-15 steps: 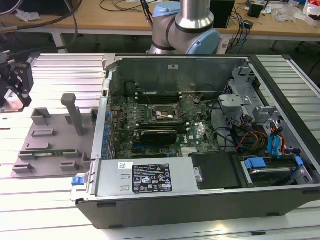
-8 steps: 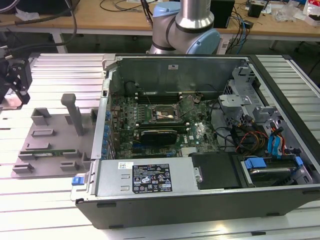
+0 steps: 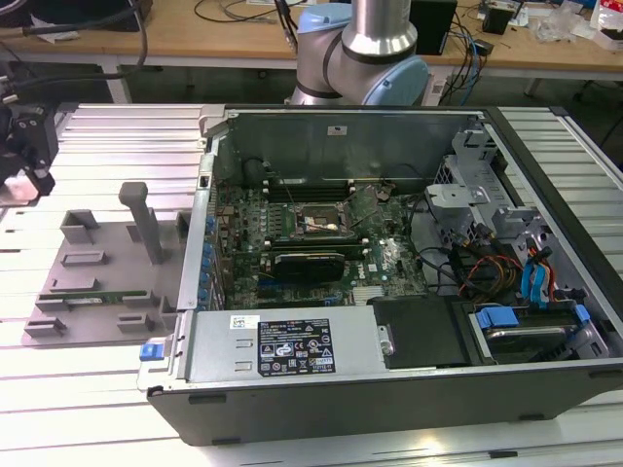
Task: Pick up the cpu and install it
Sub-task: 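Pick up the cpu and move it towards the insertion slot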
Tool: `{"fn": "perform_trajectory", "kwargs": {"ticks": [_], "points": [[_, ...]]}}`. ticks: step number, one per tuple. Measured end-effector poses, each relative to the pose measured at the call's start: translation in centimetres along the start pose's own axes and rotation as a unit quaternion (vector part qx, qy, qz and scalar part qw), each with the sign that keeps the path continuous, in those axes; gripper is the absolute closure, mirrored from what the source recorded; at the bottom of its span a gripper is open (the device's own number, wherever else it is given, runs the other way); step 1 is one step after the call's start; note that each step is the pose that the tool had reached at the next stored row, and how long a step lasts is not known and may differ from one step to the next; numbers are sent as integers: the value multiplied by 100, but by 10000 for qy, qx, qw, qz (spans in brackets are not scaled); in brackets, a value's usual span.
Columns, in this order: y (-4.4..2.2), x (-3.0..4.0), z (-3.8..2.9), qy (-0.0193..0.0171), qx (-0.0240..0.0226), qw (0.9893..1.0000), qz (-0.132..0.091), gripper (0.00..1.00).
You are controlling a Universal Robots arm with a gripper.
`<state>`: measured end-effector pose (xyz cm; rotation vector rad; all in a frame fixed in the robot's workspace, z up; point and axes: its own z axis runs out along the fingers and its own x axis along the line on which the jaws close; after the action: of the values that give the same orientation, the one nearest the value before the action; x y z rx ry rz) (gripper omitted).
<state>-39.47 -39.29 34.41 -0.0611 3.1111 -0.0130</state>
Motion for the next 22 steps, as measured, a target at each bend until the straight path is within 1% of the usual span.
{"fn": "perform_trajectory", "kwargs": {"ticks": [2,4,5,6,11,12,18,22], "points": [[2,-2,-48,0,1,10000,0,45],[3,-2,-80,0,1,10000,0,45],[4,-3,-114,0,1,10000,0,45],[5,-5,-172,0,3,10000,0,45],[14,-12,-371,1,17,10000,0,45],[14,-12,-383,0,17,10000,0,45],[14,-16,-385,4,19,10000,0,45],[11,-97,-383,4,23,10000,0,45]]}}
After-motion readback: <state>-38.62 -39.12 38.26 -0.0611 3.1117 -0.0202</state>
